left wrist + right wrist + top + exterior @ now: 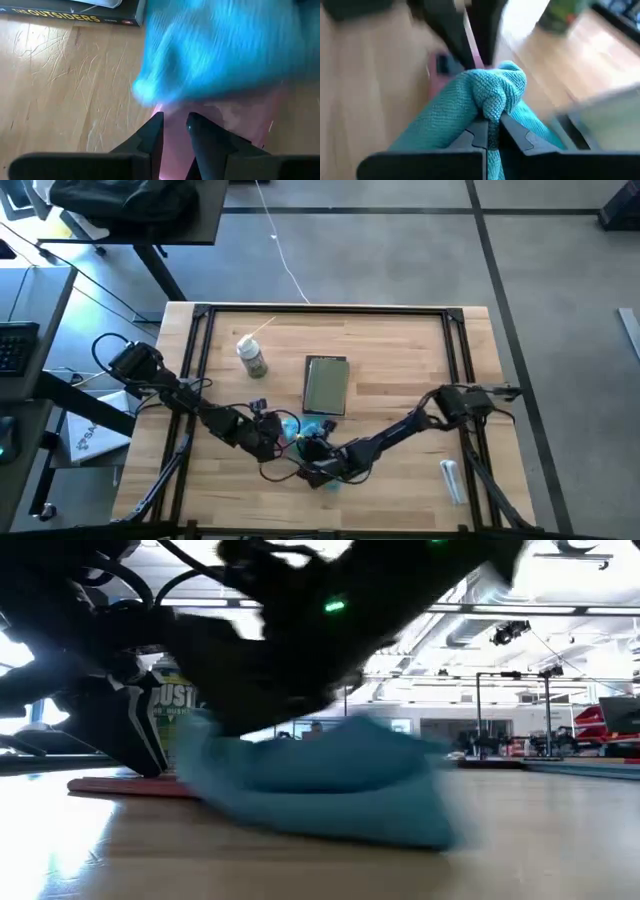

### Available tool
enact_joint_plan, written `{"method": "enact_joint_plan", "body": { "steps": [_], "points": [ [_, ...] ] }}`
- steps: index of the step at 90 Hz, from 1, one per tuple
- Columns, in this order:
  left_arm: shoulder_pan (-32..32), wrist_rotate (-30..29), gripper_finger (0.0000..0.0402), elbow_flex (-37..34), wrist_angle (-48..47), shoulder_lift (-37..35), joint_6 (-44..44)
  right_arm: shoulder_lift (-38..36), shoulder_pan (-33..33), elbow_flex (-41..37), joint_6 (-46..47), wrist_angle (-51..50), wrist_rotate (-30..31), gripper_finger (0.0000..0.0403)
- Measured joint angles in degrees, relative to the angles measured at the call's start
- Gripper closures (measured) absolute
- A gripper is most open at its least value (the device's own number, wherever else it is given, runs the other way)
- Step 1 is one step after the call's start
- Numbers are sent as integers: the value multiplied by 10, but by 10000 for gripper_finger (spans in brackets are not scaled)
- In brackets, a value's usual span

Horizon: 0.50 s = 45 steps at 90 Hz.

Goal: Apply microfiber cloth
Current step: Wipe the cellphone with a microfiber cloth

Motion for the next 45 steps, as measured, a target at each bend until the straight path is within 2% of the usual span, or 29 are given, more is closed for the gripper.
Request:
{"method": "enact_joint_plan", "body": {
  "steps": [7, 15, 30, 45],
  "points": [
    [0, 0, 324, 0, 2, 0, -2, 25, -8, 0, -37, 93, -10, 403],
    [0, -1, 324, 0, 5, 0, -2, 43, -16, 0, -47, 138, -33, 403],
    [0, 0, 324, 0, 6, 0, -2, 46, -18, 1, -24, 84, -38, 403],
    [0, 0, 324, 0, 6, 0, -2, 45, 10, 2, -21, 41, -35, 403]
  ]
}}
